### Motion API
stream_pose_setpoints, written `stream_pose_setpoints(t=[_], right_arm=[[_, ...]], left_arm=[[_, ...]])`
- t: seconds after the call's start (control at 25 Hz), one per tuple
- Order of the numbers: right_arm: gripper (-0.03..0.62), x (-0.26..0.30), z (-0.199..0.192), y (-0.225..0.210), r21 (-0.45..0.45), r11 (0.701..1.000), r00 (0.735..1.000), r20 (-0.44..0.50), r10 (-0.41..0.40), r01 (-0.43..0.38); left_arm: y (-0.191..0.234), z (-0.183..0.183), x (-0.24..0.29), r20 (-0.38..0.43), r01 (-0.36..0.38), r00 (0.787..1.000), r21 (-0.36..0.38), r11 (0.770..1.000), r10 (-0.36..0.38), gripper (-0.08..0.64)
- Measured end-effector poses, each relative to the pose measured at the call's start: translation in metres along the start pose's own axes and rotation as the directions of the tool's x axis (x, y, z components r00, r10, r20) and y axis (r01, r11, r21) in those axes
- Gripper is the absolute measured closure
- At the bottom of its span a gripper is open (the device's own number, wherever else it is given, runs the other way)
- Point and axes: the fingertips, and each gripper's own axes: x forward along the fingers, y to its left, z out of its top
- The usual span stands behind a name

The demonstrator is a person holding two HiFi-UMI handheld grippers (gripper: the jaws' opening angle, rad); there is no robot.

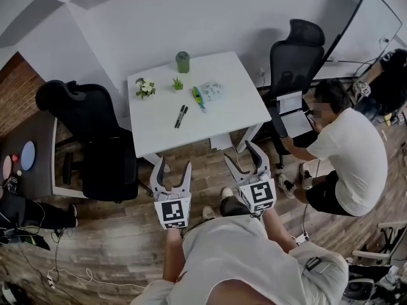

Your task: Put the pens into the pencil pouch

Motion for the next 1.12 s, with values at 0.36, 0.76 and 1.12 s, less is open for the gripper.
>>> stream_pose_setpoints(t=[0.36,0.76,1.12], right_arm=[[0.282,0.041,-0.013,-0.015,0.020,1.000,1.000,-0.021,0.004,-0.003],[0.282,0.111,-0.017,-0.053,0.022,0.999,0.999,-0.030,0.036,-0.035],[0.282,0.166,-0.006,-0.093,0.019,0.997,0.997,-0.015,0.079,-0.078]], left_arm=[[0.018,-0.009,0.042,-0.015,0.004,1.000,-0.002,1.000,-0.004,0.271],[0.041,-0.011,0.109,-0.027,-0.027,0.999,-0.012,1.000,0.026,0.272],[0.056,0.001,0.168,-0.036,-0.076,0.997,-0.012,0.997,0.075,0.272]])
